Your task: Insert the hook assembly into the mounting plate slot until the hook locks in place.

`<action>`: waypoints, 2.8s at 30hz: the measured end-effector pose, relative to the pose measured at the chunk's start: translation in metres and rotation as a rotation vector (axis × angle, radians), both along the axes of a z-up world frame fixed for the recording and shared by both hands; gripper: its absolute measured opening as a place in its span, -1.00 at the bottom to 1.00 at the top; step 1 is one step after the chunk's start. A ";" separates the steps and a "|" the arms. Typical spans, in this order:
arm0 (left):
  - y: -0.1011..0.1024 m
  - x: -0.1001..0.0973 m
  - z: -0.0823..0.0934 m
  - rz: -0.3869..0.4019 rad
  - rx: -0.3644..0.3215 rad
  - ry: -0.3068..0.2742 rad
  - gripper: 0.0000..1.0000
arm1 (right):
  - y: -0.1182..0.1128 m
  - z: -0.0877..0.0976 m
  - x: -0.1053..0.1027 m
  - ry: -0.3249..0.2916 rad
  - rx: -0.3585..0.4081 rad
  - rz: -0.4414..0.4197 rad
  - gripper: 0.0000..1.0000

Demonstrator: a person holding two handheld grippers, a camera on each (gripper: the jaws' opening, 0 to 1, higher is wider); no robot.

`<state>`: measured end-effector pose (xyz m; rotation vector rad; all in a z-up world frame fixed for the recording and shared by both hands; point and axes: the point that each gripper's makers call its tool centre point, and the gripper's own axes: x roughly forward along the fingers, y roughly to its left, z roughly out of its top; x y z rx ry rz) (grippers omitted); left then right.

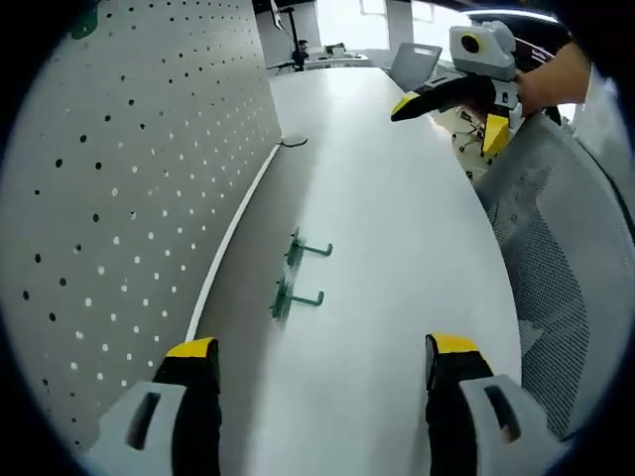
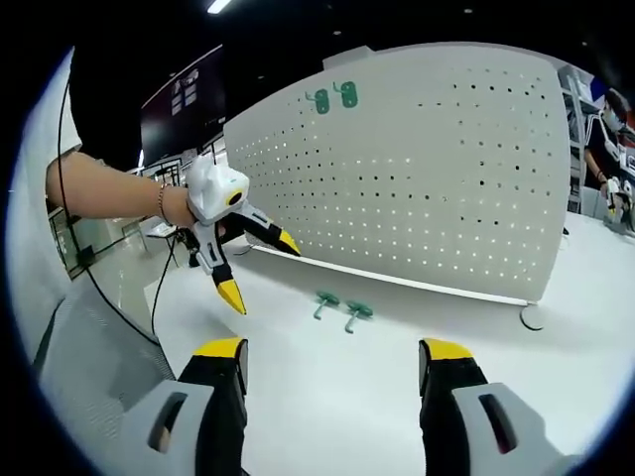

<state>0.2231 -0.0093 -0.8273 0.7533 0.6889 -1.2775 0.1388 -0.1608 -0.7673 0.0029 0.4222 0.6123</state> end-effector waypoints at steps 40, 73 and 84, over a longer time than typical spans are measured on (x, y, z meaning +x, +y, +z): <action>-0.024 0.010 -0.044 -0.145 0.117 0.074 0.73 | 0.002 -0.010 -0.002 0.034 -0.030 0.011 0.40; -0.032 0.009 -0.059 -0.174 0.125 0.112 0.69 | -0.004 -0.013 -0.002 0.057 -0.008 -0.018 0.38; -0.031 0.018 -0.057 -0.164 0.116 0.112 0.41 | -0.004 -0.014 -0.002 0.064 -0.010 -0.017 0.35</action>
